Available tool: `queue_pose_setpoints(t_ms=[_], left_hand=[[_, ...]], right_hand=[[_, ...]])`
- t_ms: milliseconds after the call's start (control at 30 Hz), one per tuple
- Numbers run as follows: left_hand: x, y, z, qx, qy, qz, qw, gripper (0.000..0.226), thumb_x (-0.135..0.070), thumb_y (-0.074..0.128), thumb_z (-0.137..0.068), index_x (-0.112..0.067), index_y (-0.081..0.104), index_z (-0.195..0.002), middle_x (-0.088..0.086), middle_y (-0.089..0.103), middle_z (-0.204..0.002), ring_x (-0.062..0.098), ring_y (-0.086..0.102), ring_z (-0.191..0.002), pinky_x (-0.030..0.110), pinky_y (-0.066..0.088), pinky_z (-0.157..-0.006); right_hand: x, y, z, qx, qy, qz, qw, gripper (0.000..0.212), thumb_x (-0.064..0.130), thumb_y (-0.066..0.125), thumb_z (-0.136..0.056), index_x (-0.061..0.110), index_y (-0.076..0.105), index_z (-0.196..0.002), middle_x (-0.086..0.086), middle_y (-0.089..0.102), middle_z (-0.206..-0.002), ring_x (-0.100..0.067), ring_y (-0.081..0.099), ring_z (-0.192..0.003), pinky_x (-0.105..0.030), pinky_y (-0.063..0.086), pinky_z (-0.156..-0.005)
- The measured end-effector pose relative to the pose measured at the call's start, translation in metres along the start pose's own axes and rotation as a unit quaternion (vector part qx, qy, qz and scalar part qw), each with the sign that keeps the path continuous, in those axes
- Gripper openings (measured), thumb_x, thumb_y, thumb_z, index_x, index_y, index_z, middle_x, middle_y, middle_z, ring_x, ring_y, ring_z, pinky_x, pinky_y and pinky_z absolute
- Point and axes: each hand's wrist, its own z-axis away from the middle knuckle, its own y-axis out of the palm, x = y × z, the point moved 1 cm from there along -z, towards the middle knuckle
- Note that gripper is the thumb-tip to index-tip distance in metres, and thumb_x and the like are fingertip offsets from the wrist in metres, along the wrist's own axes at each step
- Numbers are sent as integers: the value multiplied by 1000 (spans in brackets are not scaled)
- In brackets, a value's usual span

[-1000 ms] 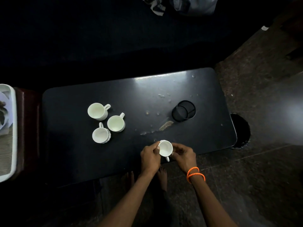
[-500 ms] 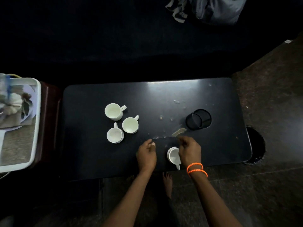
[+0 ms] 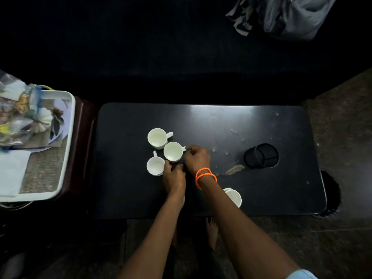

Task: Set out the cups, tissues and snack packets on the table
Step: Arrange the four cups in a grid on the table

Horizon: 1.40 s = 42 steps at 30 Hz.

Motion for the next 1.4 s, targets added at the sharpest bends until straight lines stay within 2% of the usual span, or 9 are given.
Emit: queue_pose_setpoints(t_ms=[100,200,333,433,533,667,933,1100,1400], left_hand=[[-8,-1,-5,7,20,-25,999,46,-5,52,-84,-31,62,-120,6,73,-110,26,66,-95,50,56,-93],[-14,-6,-12,-19,45,-71,996,51,-8,52,-88,-25,53,-136,17,67,-128,42,62,-120,61,50,-104],[-25,-7,-13,-39,96,-159,982,72,-2,49,-89,-20,35,-157,16,56,-147,37,52,-135,54,43,-113],[-33,-4,-11,-37,120,-195,973,71,-1,49,-92,-16,32,-159,11,47,-155,29,43,-145,46,35,-120],[-35,-4,-14,-33,127,-209,969,68,-1,49,-92,-18,37,-157,11,53,-148,30,48,-139,48,38,-116],[-31,-2,-15,-41,123,-224,966,61,-4,50,-90,-15,45,-150,14,56,-136,33,52,-130,51,42,-110],[-22,5,-18,-6,64,-277,959,65,-14,52,-93,-22,39,-157,21,44,-145,39,56,-124,44,44,-111],[-16,13,-12,21,111,-322,940,43,-8,55,-86,-13,66,-127,18,71,-117,39,61,-113,46,50,-100],[-2,58,9,97,138,-363,916,34,-7,57,-84,-16,75,-112,14,79,-100,35,72,-100,44,58,-88]], right_hand=[[2,3,-2,-44,-29,14,998,32,17,50,-73,15,75,-93,-11,74,-84,-29,65,-77,-26,47,-69],[4,7,-4,-47,-23,36,998,21,15,52,-77,18,69,-89,-5,69,-80,-29,64,-79,-24,41,-69],[2,16,-2,-56,52,9,997,15,17,52,-82,19,51,-68,6,57,-67,-26,53,-71,-23,33,-54],[0,21,-4,-38,67,-13,997,13,18,53,-84,22,56,-72,-2,71,-84,-25,59,-79,-23,38,-66],[0,23,-5,-30,62,-30,997,12,17,56,-83,25,66,-82,-4,76,-97,-23,66,-87,-23,42,-73],[-4,19,-9,-37,44,-45,997,17,13,56,-80,25,69,-81,0,77,-89,-22,69,-87,-24,48,-74],[-15,3,-16,-30,57,-72,995,30,15,54,-87,21,79,-102,-2,78,-101,-17,68,-91,-24,51,-85],[-20,-17,-26,-32,73,-76,994,29,12,53,-88,16,80,-97,-5,78,-101,-23,71,-97,-36,56,-93],[-34,-85,-40,-64,60,-32,996,26,15,56,-86,14,81,-95,-4,79,-103,-22,70,-102,-35,53,-97]])
